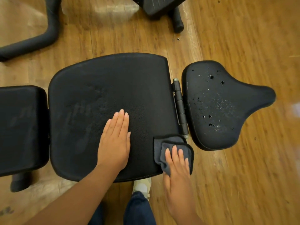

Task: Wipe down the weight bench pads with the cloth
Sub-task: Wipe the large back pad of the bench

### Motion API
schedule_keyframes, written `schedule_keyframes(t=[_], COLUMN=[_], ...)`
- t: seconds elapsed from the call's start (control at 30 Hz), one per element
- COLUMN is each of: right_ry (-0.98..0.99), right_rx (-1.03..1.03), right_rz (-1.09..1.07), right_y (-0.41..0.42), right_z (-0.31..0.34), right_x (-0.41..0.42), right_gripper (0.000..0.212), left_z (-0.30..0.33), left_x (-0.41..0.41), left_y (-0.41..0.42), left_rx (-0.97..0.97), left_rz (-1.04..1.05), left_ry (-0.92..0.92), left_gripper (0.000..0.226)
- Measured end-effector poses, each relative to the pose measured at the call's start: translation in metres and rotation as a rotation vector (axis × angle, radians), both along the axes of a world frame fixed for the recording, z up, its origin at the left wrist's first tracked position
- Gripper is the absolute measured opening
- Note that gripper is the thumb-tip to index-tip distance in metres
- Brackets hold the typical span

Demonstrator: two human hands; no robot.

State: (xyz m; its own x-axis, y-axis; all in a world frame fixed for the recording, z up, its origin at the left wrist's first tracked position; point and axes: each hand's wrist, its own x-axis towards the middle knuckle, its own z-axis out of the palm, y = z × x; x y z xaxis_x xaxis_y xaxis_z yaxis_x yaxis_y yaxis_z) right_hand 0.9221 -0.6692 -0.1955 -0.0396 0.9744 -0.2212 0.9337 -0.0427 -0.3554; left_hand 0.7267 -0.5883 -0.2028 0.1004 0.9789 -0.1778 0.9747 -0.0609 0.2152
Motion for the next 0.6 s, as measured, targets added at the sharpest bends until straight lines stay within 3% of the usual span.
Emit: schedule_keyframes(t=[0.1, 0.47, 0.6], right_ry=[-0.037, -0.085, -0.113], right_rx=[0.030, 0.040, 0.059], right_rz=[0.023, -0.040, -0.190], right_y=[-0.012, -0.018, 0.016], right_z=[-0.004, -0.007, -0.006], right_x=[-0.002, -0.023, -0.040], right_gripper=[0.091, 0.096, 0.082], left_z=[0.001, 0.001, 0.007], left_x=[0.000, 0.000, 0.004], left_y=[0.000, 0.002, 0.004], left_rx=[-0.004, -0.019, -0.042], left_rz=[0.000, 0.011, 0.026], left_ry=[-0.005, 0.029, 0.020], left_gripper=[0.055, 0.056, 0.056])
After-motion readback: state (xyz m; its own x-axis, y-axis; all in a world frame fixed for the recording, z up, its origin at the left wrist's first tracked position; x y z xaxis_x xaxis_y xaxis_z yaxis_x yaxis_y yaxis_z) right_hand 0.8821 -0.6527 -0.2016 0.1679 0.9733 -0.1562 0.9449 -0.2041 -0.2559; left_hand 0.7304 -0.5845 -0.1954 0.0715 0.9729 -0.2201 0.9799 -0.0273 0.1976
